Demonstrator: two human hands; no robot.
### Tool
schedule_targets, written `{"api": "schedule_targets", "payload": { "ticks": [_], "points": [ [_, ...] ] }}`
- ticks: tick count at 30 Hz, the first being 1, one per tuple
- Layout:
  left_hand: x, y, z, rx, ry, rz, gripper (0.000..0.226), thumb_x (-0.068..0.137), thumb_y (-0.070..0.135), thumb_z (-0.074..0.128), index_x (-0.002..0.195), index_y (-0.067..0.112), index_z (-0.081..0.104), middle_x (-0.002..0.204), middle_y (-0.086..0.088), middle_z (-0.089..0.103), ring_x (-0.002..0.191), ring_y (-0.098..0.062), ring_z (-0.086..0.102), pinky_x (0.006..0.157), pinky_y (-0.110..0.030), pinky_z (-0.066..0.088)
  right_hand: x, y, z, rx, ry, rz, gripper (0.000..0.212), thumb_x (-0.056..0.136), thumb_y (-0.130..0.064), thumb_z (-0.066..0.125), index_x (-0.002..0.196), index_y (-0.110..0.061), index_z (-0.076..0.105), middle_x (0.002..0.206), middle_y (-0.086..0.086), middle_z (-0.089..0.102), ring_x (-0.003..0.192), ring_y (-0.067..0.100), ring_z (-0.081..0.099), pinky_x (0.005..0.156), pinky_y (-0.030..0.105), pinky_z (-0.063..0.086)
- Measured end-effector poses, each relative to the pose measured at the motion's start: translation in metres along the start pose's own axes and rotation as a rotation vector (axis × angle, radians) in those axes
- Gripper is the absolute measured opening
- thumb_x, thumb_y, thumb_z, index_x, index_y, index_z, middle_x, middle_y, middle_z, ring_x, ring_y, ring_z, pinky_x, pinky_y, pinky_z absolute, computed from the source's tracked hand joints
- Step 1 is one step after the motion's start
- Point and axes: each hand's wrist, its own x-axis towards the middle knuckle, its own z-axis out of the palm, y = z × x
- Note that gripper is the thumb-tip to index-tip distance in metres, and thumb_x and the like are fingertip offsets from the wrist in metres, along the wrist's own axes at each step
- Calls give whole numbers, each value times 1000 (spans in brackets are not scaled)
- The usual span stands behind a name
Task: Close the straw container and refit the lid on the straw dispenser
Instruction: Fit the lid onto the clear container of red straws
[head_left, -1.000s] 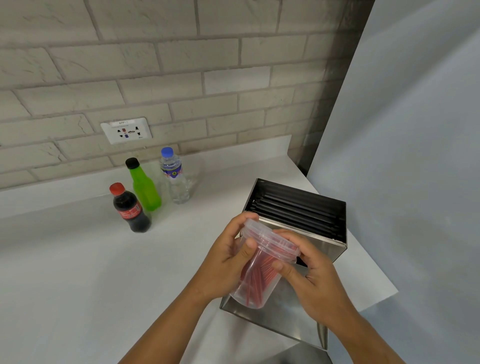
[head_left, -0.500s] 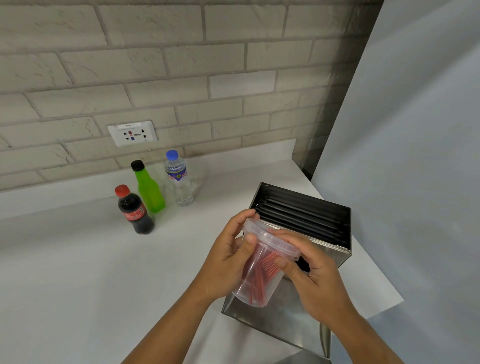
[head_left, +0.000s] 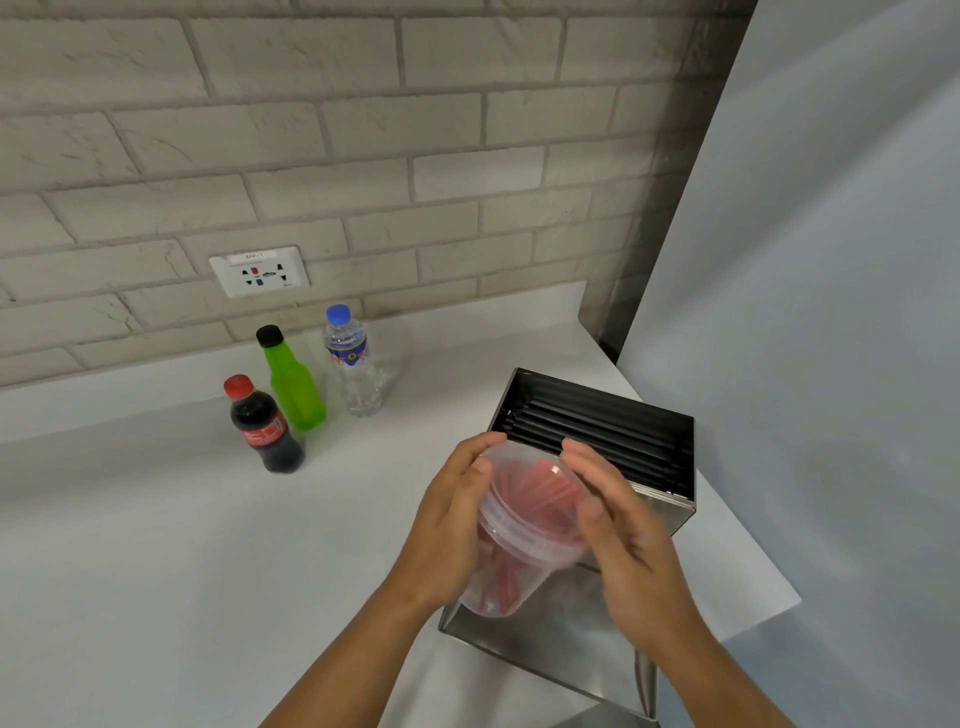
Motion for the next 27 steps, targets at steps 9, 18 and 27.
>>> {"api": "schedule_targets", "payload": {
  "ticks": [9, 18, 27],
  "points": [
    [6, 29, 24, -104, 100, 34, 60, 111, 48, 18, 100, 40, 76, 98, 19, 79, 99, 4, 71, 82, -6, 48, 36, -38, 22, 193, 341, 153, 51, 110, -36, 32, 109, -14, 79, 93, 3, 82, 85, 10, 77, 71, 14, 55],
    [4, 32, 23, -123, 32, 163, 73, 82, 71, 62, 137, 25, 48, 117, 20, 69, 113, -10, 68, 87, -24, 56, 45, -57, 26, 240, 379, 223, 57, 109, -45, 29, 94, -24, 80, 91, -2, 81, 86, 14, 77, 83, 32, 59],
    [7, 26, 22, -288, 223, 89, 64, 91, 63, 36, 134, 22, 58, 121, -5, 73, 110, -20, 71, 90, -28, 55, 15, -42, 44, 165, 184, -100, 61, 102, -42, 49, 154, -14, 35, 145, -7, 56, 135, 15, 56, 105, 27, 50]
  ]
}}
